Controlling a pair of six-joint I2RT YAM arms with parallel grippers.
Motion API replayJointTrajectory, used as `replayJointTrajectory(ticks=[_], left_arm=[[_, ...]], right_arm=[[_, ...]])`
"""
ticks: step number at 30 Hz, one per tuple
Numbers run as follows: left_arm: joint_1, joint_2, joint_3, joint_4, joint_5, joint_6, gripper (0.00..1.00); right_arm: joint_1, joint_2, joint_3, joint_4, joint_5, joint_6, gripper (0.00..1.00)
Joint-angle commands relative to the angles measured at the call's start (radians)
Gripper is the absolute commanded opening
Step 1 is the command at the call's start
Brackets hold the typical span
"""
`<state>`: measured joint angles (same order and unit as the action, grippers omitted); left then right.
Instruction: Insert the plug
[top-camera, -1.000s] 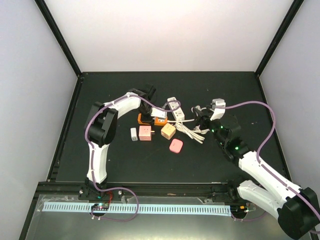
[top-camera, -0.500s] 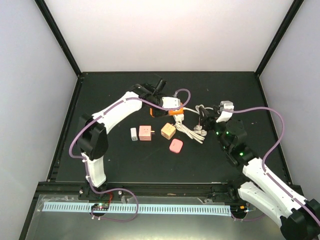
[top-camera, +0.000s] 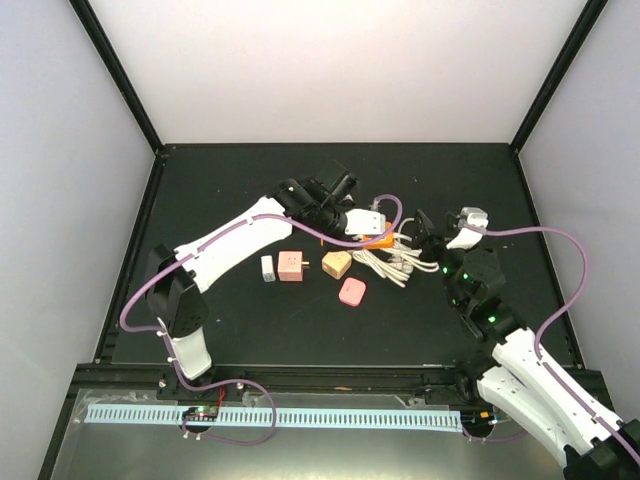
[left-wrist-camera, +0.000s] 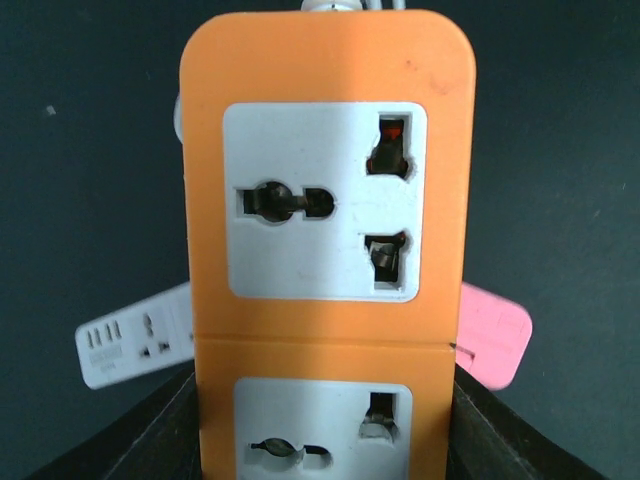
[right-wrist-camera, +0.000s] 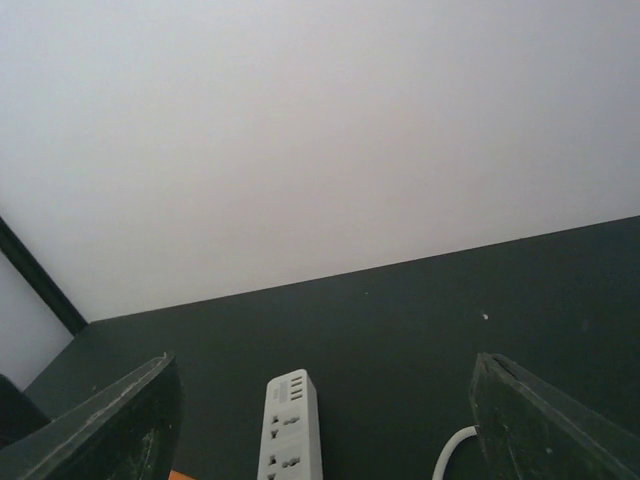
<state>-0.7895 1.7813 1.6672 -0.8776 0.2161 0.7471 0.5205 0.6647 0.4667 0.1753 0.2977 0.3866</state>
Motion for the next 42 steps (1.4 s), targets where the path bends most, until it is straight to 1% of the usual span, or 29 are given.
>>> replayJointTrajectory(ticks=[1, 5, 8, 11, 14, 17, 22, 27, 29, 31, 34, 35, 37, 39, 42], left_arm=[[-0.030, -0.049, 0.131, 0.043, 0.035, -0.039, 0.02], [-0.056, -0.039, 0.203, 0.092, 0.036, -0.053, 0.02], [-0.099, -0.026, 0.242, 0.075, 0.041, -0.049, 0.01], [-0.146, -0.009, 0.263, -0.033, 0.058, -0.021, 0.02], [-0.190, -0.010, 0.229, -0.171, 0.059, 0.012, 0.02], [-0.213, -0.053, 0.106, -0.227, 0.072, 0.031, 0.02], [-0.238, -0.191, -0.187, -0.143, 0.077, 0.067, 0.02], [-0.248, -0.252, -0.364, -0.114, 0.046, 0.035, 0.02], [-0.246, -0.277, -0.437, -0.088, 0.014, 0.029, 0.02], [-0.243, -0.304, -0.517, -0.057, -0.024, 0.025, 0.02], [-0.232, -0.331, -0.630, -0.010, -0.096, 0.019, 0.02], [-0.221, -0.337, -0.661, 0.001, -0.109, 0.018, 0.02], [-0.197, -0.345, -0.712, 0.022, -0.130, 0.014, 0.02], [-0.174, -0.349, -0.750, 0.047, -0.153, 0.009, 0.02], [-0.148, -0.342, -0.801, 0.091, -0.184, 0.004, 0.02]], right_arm=[[0.004, -0.040, -0.005, -0.026, 0.098, 0.019, 0.80], [0.005, -0.117, -0.016, -0.043, 0.169, 0.016, 0.82], [0.004, -0.180, -0.025, -0.055, 0.228, 0.013, 0.83], [0.004, -0.225, -0.024, -0.070, 0.282, 0.007, 0.83], [0.004, -0.239, -0.021, -0.068, 0.292, -0.004, 0.83], [0.004, -0.206, -0.006, -0.073, 0.272, 0.004, 0.81], [0.004, -0.151, 0.029, -0.096, 0.226, 0.010, 0.77], [0.003, -0.060, 0.048, -0.121, 0.188, 0.047, 0.72], [0.001, 0.003, 0.077, -0.154, 0.146, 0.067, 0.68], [0.001, 0.085, 0.123, -0.202, 0.084, 0.088, 0.59], [-0.003, 0.220, 0.201, -0.290, -0.055, 0.104, 0.33], [-0.003, 0.261, 0.222, -0.312, -0.113, 0.103, 0.28], [-0.003, 0.356, 0.248, -0.347, -0.221, 0.096, 0.21], [-0.004, 0.416, 0.254, -0.360, -0.310, 0.093, 0.17], [-0.004, 0.478, 0.239, -0.365, -0.395, 0.100, 0.16]])
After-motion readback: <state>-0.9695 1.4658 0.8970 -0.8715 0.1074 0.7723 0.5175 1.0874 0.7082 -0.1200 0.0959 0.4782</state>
